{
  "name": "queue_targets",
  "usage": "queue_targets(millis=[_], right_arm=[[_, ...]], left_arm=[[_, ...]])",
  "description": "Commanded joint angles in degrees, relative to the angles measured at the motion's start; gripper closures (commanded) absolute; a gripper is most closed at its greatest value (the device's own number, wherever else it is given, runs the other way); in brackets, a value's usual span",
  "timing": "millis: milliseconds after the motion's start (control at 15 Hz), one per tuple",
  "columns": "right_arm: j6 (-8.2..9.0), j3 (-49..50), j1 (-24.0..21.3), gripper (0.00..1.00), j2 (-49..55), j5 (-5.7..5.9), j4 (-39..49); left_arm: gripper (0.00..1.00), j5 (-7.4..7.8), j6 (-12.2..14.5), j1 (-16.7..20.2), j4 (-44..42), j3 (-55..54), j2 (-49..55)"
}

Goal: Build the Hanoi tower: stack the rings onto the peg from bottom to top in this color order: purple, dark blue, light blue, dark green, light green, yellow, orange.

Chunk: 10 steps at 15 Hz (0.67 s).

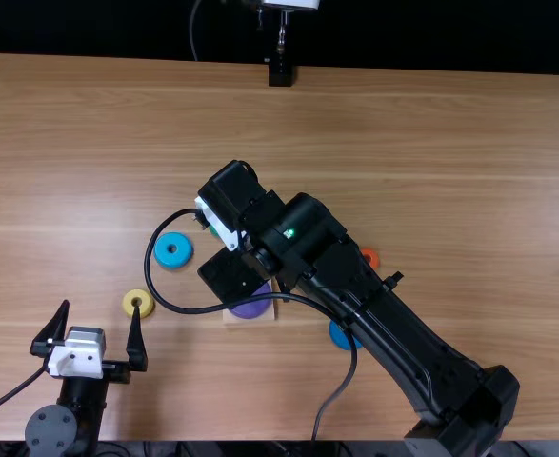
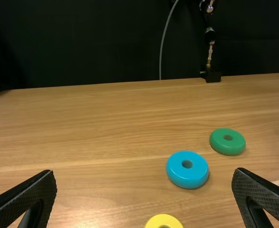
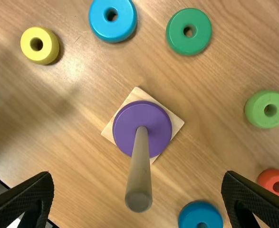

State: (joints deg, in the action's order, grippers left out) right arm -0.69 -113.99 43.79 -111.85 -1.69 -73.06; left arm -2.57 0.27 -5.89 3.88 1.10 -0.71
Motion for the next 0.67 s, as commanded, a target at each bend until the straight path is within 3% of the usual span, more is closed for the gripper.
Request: queue_targets(millis=[0,333,600], right_arm=[[0.69,-1.84,-1.25,0.0,0.06,0.32,0.12],[0.58,-0.35,-10.3,0.0,4.01,0.32,8.55],[0.58,14.5,-17.16,0.0,11.57,0.32,19.73]], left_arm=[[0.0,0.25,0.78,0.18,0.66,-1.1,0.71],[0.0,0.25,0.78,0.18,0.66,-1.1,0.71],[0.0,0.25,0.78,0.18,0.66,-1.1,0.71]])
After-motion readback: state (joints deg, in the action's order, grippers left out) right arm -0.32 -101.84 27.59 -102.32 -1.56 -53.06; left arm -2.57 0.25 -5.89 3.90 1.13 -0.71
